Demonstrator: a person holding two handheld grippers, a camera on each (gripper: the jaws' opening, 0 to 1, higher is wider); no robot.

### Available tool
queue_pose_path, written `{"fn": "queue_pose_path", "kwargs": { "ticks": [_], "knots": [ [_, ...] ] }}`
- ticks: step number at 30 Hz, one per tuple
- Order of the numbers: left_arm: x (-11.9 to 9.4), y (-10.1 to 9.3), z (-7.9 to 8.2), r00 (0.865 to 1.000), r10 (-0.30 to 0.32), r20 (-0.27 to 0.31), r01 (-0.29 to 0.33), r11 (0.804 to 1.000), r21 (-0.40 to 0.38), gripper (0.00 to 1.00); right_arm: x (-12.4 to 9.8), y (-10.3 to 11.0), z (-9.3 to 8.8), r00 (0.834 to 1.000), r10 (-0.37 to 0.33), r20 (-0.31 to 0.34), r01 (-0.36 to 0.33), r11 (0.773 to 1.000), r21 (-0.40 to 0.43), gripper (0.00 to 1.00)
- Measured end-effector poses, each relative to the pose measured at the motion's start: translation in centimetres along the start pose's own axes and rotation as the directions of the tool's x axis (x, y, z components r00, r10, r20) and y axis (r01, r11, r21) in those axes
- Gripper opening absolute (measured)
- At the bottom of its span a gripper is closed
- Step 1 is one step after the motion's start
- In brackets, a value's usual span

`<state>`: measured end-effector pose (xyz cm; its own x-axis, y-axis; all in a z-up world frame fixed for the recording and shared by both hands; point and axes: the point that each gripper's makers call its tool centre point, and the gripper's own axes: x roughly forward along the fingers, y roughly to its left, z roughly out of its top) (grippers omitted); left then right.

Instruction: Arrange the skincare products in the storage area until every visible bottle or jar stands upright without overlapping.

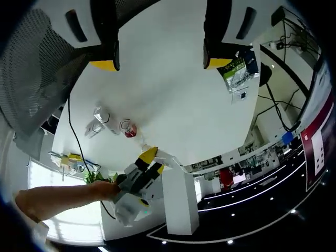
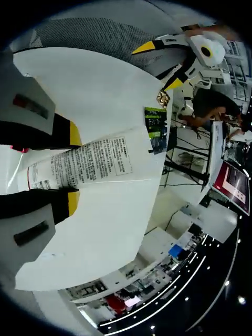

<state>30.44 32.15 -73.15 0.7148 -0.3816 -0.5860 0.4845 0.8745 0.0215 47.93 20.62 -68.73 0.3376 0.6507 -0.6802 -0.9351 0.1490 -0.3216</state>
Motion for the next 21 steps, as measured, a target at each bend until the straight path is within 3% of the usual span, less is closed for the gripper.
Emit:
{"fn": "queue_pose_path", "kwargs": {
  "ticks": [9,13,21],
  "knots": [
    [-0.2,0.1,0.7,0.999,0.002,0.041,-0.001,1.000,-0.027,0.67,-2.6,2.9,2.9,0.988,-0.064,0.143,0.039,0.985,0.168,0.25],
    [-0.4,0.2,1.0,0.999,0.006,0.053,-0.004,0.999,-0.038,0.67,-3.8,4.3,4.5,0.967,-0.093,0.239,0.021,0.957,0.288,0.25],
    [-0.5,-0.3,1.2,0.998,-0.012,0.055,0.014,0.999,-0.038,0.67,-5.6,6.0,6.3,0.930,-0.148,0.337,-0.012,0.902,0.431,0.25]
  ]
}}
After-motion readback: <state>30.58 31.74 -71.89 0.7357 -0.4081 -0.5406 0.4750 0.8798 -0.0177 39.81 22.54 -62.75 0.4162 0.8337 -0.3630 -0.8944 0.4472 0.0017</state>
